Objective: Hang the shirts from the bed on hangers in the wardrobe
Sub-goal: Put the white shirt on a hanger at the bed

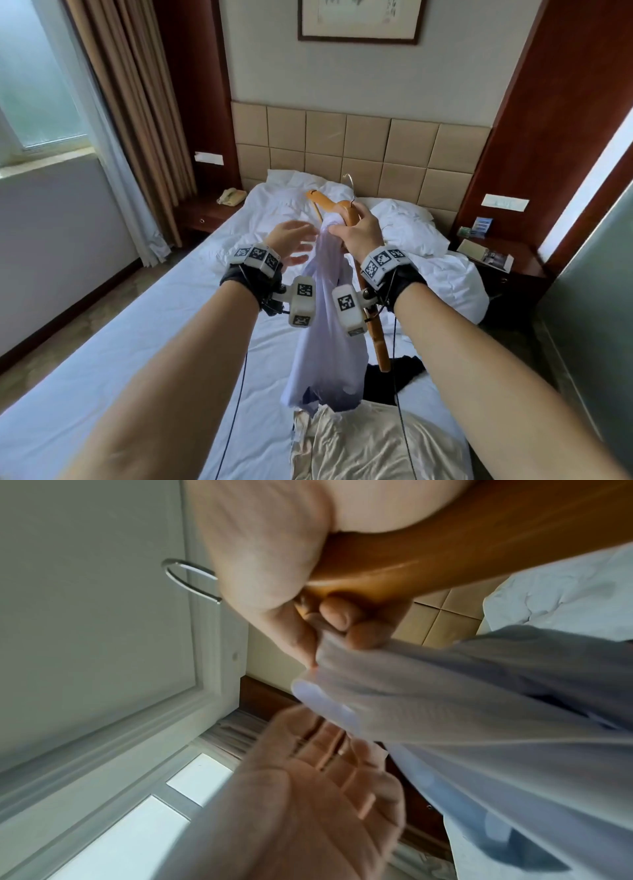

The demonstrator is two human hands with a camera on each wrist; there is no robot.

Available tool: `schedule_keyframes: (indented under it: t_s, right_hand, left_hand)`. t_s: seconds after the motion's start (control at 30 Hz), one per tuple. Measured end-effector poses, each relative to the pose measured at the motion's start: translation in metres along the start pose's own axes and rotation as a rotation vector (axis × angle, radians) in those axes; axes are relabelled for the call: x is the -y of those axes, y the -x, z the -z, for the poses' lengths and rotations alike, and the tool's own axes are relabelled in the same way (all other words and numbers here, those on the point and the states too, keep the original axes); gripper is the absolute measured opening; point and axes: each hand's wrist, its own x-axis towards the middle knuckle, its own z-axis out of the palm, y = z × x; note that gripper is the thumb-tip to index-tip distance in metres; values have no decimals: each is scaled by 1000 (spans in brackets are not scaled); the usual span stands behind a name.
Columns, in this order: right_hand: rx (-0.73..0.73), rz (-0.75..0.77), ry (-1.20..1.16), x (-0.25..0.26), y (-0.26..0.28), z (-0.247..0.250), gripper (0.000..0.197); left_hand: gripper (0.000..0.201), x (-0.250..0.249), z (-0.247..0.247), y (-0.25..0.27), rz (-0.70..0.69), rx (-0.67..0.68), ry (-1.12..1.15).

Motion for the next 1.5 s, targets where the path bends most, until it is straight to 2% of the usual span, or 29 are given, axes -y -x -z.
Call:
schedule_keyframes:
  t_s: [0.07,0.3,0.47,0.53,0.7,0.8,0.93,1.03,1.1,1.17,1.3,1.37,1.5]
  right_hand:
    - [-43,-16,-15,2,1,-11,46]
    - [-151,-127,-47,-2,11,-30,45]
    - [-232,-263,-184,-13,25,-34,49]
    - [-259,-300,-264,-18,33,-34,43]
    - [-284,-374,-457,-26,54,-33,28]
    - [-300,-400,-498,-29,66,-34,23]
    - [-299,-415,-521,-37,81,-29,19]
    - [-346,-436,-515,-46,90,-20,19]
    - [-388,-452,-518,-52,94,-13,17]
    - [-418,-465,-538,-57,97,-6,15]
    - [-431,-465,-604,-61,102,4,15]
    - [-427,-459,-602,-64,103,7,21]
    - [-458,-457,-572,-78,102,12,17]
  left_hand:
    - [2,15,11,1,52,-8,92]
    - [12,66,43,13,281,5,273]
    - [8,103,52,31,466,8,397]
    - [2,115,51,36,524,14,448]
    - [6,135,54,34,605,24,416]
    - [6,139,51,39,636,66,492]
    - [23,142,47,37,554,102,496]
    - [17,153,37,30,358,11,356]
    - [32,162,33,27,267,-86,179]
    - [38,167,31,25,230,-131,-13]
    - [24,180,26,24,230,-169,-340]
    - [18,189,26,23,269,-214,-413]
    - [16,204,34,12,350,-268,-474]
